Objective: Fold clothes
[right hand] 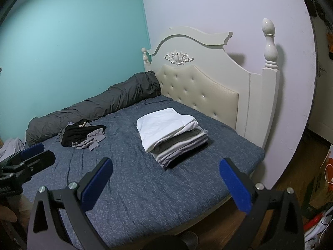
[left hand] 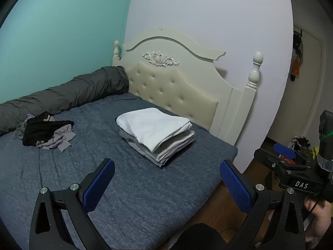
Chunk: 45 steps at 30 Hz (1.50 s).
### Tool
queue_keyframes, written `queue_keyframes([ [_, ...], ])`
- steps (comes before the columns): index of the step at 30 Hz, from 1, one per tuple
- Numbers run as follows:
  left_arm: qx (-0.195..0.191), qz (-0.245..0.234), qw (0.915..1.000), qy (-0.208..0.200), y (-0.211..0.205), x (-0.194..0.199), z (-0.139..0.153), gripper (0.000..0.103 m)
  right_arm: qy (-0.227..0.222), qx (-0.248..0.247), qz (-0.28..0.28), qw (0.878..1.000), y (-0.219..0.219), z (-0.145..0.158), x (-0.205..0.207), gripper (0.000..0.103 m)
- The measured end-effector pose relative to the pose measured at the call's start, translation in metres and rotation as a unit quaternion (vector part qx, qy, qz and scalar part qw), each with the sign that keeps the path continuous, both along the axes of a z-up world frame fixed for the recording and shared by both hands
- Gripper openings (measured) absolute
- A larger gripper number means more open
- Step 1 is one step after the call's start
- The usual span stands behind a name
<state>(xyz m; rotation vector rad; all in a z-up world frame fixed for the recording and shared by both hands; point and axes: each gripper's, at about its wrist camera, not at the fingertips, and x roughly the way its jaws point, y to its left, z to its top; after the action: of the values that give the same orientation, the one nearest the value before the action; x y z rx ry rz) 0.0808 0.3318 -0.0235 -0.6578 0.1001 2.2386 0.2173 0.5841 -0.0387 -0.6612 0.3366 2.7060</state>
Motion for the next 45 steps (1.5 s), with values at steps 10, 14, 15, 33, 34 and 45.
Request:
queue_keyframes([
  [10, -0.001, -0.005, 1.0000, -0.003, 0.0018, 0.0028, -0.0012, 0.103, 0.001, 0.000, -0.002, 1.000, 0.0010, -0.0004, 0.0026, 0.103],
  [14, -0.001, -0.005, 1.0000, -0.004, 0.0018, 0.0032, -0.0011, 0.103, 0.000, -0.002, -0.001, 1.000, 0.0010, -0.0014, 0.0031, 0.103],
  [15, -0.002, -0.004, 1.0000, -0.004, 0.0014, 0.0030, -0.0010, 0.103, 0.000, -0.002, -0.001, 1.000, 0.0010, -0.0016, 0.0033, 0.103],
  [33, -0.003, 0.004, 1.0000, -0.004, 0.0017, 0.0025, -0.0010, 0.103, -0.001, -0.006, -0.003, 1.000, 0.0038, -0.0031, 0.0041, 0.103],
  [34, -0.003, 0.004, 1.0000, -0.004, 0.0015, 0.0024, -0.0009, 0.103, -0.001, -0.007, -0.003, 1.000, 0.0038, -0.0034, 0.0039, 0.103],
  [45, 0.001, 0.001, 1.0000, -0.005, 0.0006, 0.0022, -0.0038, 0.102, -0.002, -0.008, -0.003, 1.000, 0.0052, -0.0042, 0.0028, 0.103],
])
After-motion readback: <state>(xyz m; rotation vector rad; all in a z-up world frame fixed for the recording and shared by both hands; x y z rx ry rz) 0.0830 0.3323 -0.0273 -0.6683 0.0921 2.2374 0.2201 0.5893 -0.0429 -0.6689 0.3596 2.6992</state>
